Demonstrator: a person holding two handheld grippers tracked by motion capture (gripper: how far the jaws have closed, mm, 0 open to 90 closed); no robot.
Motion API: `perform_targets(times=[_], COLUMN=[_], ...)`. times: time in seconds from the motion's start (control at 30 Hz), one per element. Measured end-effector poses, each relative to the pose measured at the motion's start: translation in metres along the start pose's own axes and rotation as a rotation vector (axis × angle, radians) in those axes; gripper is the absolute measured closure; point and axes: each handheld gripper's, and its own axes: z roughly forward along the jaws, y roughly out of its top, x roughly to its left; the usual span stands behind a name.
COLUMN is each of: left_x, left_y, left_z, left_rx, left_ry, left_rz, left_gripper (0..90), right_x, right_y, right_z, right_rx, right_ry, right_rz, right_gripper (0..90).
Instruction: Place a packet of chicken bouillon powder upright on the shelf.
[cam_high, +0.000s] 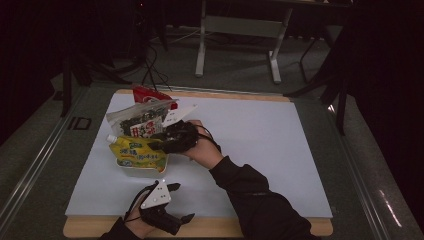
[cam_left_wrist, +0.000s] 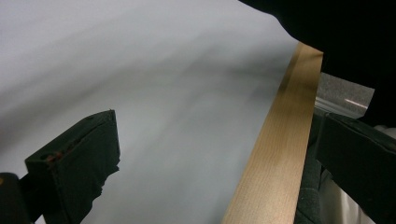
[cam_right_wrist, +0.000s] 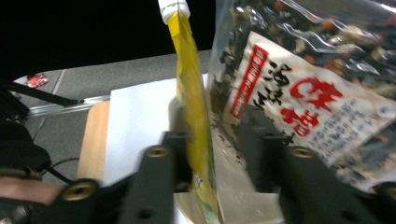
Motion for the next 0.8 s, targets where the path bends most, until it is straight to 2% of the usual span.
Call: perform_targets(times=[0.2,0.27,0.4,0.57,0.67,0.8], left_x=[0.001,0.001,0.002,0.003,0.004,0.005], left_y=[0.000,0.001,0.001,0.000,-0.001,-0.001], left_z=[-0.001,-0.001,-0.001,0.001,0.001,0.000], left_rx=[-0.006,-0.009,-0.010,-0.009,-0.011,-0.019], left_ry=[0.008,0.012,0.013,0.020,0.021,0.027], left_rz=[-0.003,0.002,-0.001,-0.009,-0.009,-0.003], left_gripper=[1.2,1.2,1.2,1.2,1.2,1.2], right_x=[0.000,0.001,0.002,0.000,0.000,-0.001], right_y=[-0.028,-0.044,-0.077,-0.111,-0.117,-0.119], right_z=[-0.018,-0.024,-0.036,-0.045,-0.047,-0.051], right_rx=[-0.046,-0.045,-0.043,-0.051,-0.051,-0.083], right_ry=[-0.027,-0.049,-0.041,-0.046,-0.055,-0.048], right_rz=[0.006,0.006,0.022,0.074,0.071,0.085], right_gripper=[40.3,34.1,23.1,20.5,17.9,17.6])
